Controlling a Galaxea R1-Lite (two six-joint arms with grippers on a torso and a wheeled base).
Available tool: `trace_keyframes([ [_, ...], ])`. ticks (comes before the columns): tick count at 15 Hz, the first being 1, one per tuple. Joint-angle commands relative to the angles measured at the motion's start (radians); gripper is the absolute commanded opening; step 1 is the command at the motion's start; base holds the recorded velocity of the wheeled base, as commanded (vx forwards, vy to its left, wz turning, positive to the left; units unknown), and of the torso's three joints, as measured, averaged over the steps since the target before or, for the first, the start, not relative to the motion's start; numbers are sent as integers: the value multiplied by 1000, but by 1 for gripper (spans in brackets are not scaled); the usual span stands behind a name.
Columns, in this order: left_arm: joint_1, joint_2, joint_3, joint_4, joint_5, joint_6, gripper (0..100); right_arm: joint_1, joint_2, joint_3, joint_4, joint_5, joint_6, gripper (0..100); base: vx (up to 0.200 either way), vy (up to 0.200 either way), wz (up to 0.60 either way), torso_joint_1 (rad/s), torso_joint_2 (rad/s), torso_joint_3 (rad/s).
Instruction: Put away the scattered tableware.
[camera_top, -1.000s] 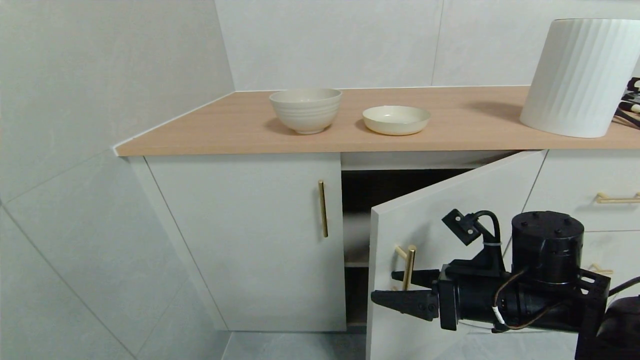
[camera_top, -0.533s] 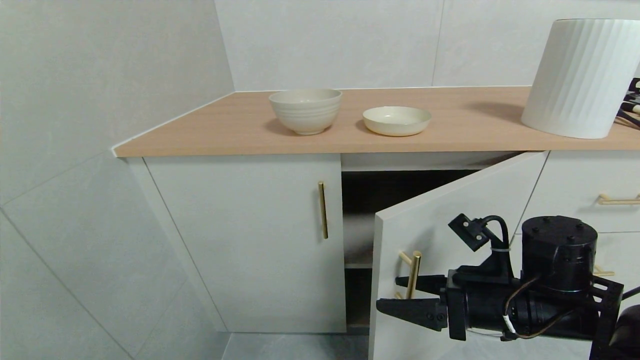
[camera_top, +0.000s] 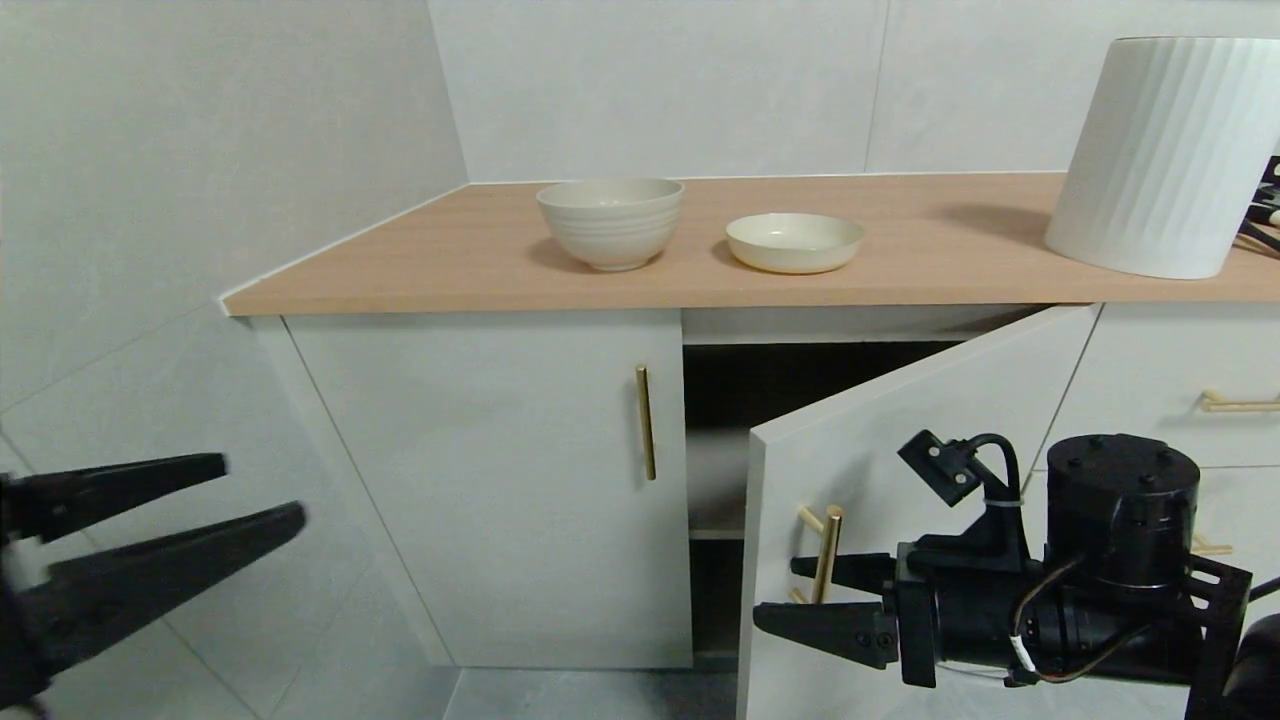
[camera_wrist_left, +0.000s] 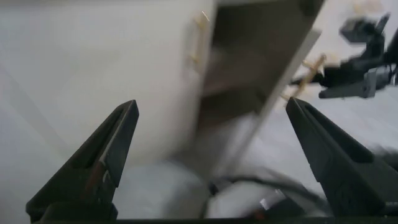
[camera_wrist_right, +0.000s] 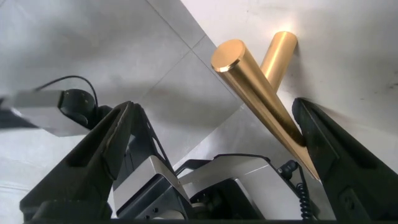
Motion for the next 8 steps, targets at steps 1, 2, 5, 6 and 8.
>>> trace_keyframes([
  [1,-188,430,39,-262,-31,-6,100,0,-1,3,0,-3,-1,100,0,0,0,0,0,0],
  [2,-214,482,74,-378,-23,-21,100,0,-1,3,-2,-3,-1,100,0,0,0,0,0,0],
  [5,-262,615,166,-711,12,-116,100,0,2,7,-3,-3,-1,100,0,0,0,0,0,0],
  [6,-274,664,185,-802,46,-147,100,0,5,7,-3,-3,-1,100,0,0,0,0,0,0],
  [8,-322,744,189,-926,113,-216,100,0,2,7,-3,-3,-1,100,0,0,0,0,0,0],
])
